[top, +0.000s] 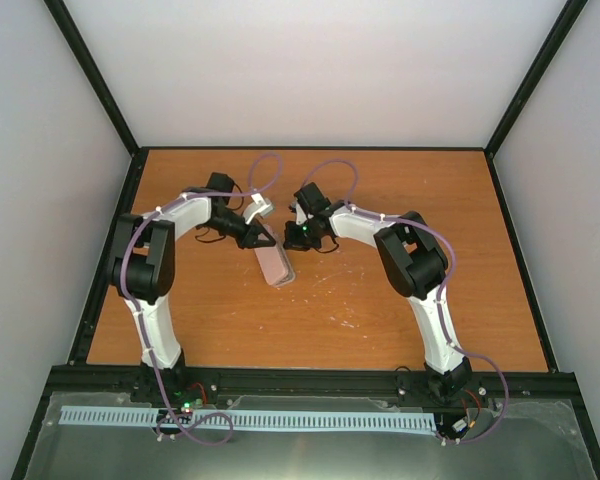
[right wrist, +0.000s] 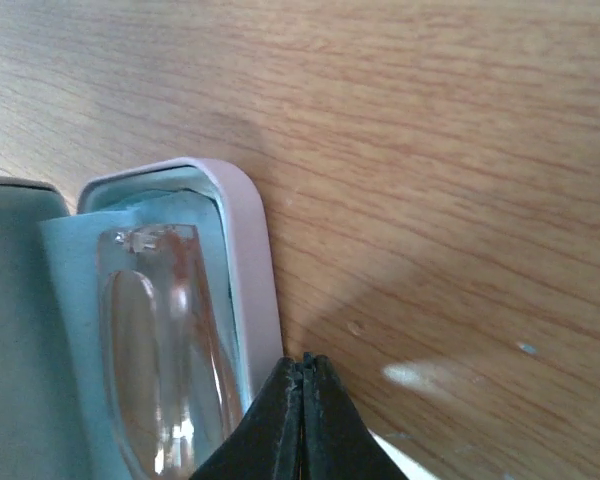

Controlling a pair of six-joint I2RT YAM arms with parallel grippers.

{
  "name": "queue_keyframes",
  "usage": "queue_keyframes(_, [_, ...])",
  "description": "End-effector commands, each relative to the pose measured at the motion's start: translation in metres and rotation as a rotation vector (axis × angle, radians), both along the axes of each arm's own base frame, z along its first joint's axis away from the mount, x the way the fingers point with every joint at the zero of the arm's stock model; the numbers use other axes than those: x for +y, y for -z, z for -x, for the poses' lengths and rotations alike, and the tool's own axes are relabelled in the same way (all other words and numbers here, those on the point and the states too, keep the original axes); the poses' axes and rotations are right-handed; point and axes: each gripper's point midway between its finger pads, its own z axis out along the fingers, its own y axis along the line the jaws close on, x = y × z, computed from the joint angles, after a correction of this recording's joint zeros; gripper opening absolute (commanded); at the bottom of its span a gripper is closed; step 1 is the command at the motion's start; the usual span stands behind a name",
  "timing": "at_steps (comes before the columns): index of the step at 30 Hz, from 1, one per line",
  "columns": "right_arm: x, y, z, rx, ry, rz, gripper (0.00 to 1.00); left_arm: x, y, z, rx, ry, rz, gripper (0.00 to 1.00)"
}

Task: Organize the sunglasses
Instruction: Close the sunglasses case at the center of the board, then reset both arms

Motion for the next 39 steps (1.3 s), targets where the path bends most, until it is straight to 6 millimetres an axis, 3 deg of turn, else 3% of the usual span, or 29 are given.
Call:
queue_keyframes(1, [-0.013, 0.036, 0.015, 0.066, 0.003, 0.071, 0.03, -0.010, 0.004, -0.001, 0.009, 0.016, 0.017, 0.07])
queue_keyframes(9, [-0.017, 0.035, 0.017, 0.056, -0.004, 0.077, 0.03, -0.009, 0.006, -0.002, 0.013, 0.023, 0.004, 0.07])
queue_keyframes(13, [-0.030, 0.027, 0.014, 0.020, 0.025, 0.117, 0.03, -0.011, -0.018, -0.005, -0.044, 0.043, 0.018, 0.07])
queue_keyframes(14, [-0.038, 0.022, 0.012, 0.006, 0.045, 0.131, 0.03, -0.012, -0.031, -0.006, -0.077, 0.049, 0.029, 0.11])
queue_keyframes(16, [-0.061, -0.003, 0.002, -0.049, 0.103, 0.156, 0.03, -0.012, -0.064, -0.009, -0.155, 0.047, 0.048, 0.30])
queue_keyframes(19, [-0.102, -0.043, -0.007, -0.150, 0.174, 0.219, 0.05, -0.010, -0.124, -0.017, -0.306, 0.009, 0.055, 0.76])
queue_keyframes(20, [-0.115, -0.060, -0.009, -0.187, 0.189, 0.232, 0.13, -0.008, -0.146, -0.020, -0.369, -0.011, 0.058, 0.95])
queue_keyframes(21, [-0.127, -0.076, -0.010, -0.221, 0.200, 0.244, 0.20, -0.006, -0.163, -0.022, -0.419, -0.039, 0.055, 0.99])
queue_keyframes(23, [-0.149, -0.105, -0.007, -0.271, 0.221, 0.257, 0.24, 0.001, -0.191, -0.024, -0.505, -0.111, 0.048, 1.00])
queue_keyframes(26, [-0.179, -0.139, 0.003, -0.312, 0.264, 0.253, 0.43, 0.015, -0.210, -0.025, -0.572, -0.241, 0.033, 1.00])
queue_keyframes(28, [-0.193, -0.153, 0.014, -0.315, 0.284, 0.242, 0.51, 0.026, -0.209, -0.021, -0.561, -0.329, 0.021, 1.00])
queue_keyframes(31, [-0.205, -0.163, 0.029, -0.325, 0.301, 0.227, 0.57, 0.034, -0.178, -0.007, -0.458, -0.370, -0.017, 1.00])
queue_keyframes(36, [-0.223, -0.156, 0.052, -0.289, 0.384, 0.236, 0.60, 0.059, -0.126, 0.011, -0.348, -0.469, -0.118, 1.00])
queue_keyframes(39, [-0.228, -0.149, 0.059, -0.268, 0.423, 0.236, 0.60, 0.072, -0.105, 0.015, -0.332, -0.516, -0.179, 1.00])
